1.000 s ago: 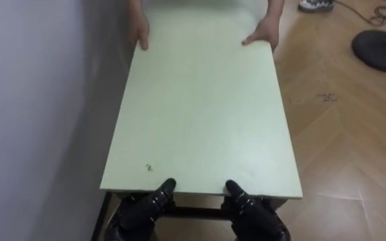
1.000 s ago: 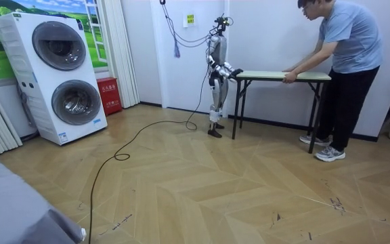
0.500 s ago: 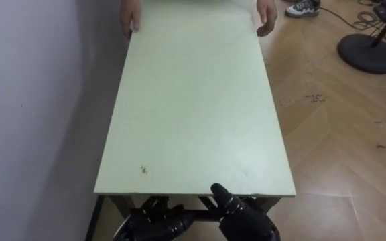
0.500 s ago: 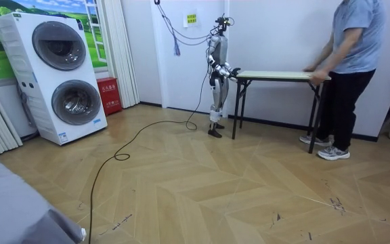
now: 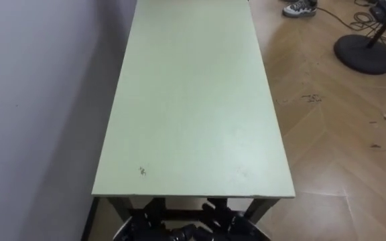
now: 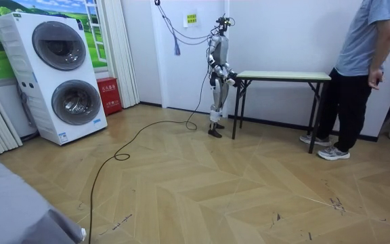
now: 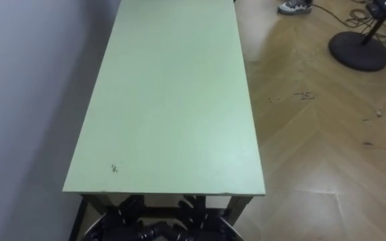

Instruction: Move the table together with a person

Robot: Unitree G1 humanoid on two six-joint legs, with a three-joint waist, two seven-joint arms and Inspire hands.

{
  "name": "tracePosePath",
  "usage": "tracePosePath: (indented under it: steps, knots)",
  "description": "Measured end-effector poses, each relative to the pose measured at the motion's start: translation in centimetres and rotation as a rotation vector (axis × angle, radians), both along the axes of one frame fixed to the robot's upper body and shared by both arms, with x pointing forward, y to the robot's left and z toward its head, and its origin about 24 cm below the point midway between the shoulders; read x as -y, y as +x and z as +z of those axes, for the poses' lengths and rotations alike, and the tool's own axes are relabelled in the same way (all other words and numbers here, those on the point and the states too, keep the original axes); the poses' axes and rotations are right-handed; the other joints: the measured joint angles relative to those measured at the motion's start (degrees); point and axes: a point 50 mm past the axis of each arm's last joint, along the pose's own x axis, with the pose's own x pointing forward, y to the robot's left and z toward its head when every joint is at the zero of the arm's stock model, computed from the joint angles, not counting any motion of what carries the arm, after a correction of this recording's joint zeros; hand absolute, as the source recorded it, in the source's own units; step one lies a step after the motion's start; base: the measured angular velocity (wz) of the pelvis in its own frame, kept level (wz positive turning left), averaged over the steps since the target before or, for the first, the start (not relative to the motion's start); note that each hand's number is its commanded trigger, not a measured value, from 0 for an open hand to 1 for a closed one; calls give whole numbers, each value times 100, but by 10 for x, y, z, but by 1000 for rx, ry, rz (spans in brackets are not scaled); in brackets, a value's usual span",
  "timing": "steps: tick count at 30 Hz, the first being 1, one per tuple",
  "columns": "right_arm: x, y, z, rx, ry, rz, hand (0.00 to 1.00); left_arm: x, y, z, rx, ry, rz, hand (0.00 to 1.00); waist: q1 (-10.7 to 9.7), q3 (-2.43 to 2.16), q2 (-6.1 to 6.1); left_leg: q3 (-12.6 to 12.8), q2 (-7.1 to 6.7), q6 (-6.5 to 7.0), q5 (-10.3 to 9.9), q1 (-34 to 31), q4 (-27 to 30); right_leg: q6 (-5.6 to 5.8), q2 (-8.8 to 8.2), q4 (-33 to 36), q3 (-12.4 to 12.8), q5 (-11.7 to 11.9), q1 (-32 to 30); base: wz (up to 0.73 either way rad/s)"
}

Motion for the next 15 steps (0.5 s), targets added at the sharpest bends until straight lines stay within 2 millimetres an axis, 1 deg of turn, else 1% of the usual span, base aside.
tracePosePath:
  steps: [2,5,7,9,12,15]
  knots:
    - [5,-3,-9,-28,-110,87,0,-5,-6,-6,-38,67,-48,0,9,-11,-13,12,1,-1,1,12,23,1,1,-1,-1,-1,12,0]
    - [17,-11,-19,-92,-214,123,0,-11,-13,-13,-81,116,-63,0,36,-19,-15,19,-3,0,0,62,20,13,-1,2,-9,-8,41,0]
    - [22,-16,-24,-123,-254,120,0,-15,-18,-18,-112,156,-62,0,82,-21,-18,0,-3,0,0,62,20,16,-1,1,-10,-10,43,0]
    - [27,-20,-28,-153,-286,108,0,-21,-22,-24,-146,208,-60,0,107,-21,-21,2,-1,-2,-1,82,14,17,0,-8,-71,-11,69,0]
    - [38,-24,-35,-213,-350,58,0,-41,-33,-32,-219,310,0,0,74,-16,-47,-13,3,-9,-6,93,4,17,0,-15,-108,-11,111,3]
    - [48,-28,-40,-257,-374,-19,0,-53,-45,-39,-278,366,66,0,77,-11,-61,-43,1,-6,-10,154,-13,21,-3,-15,-123,-17,169,2]
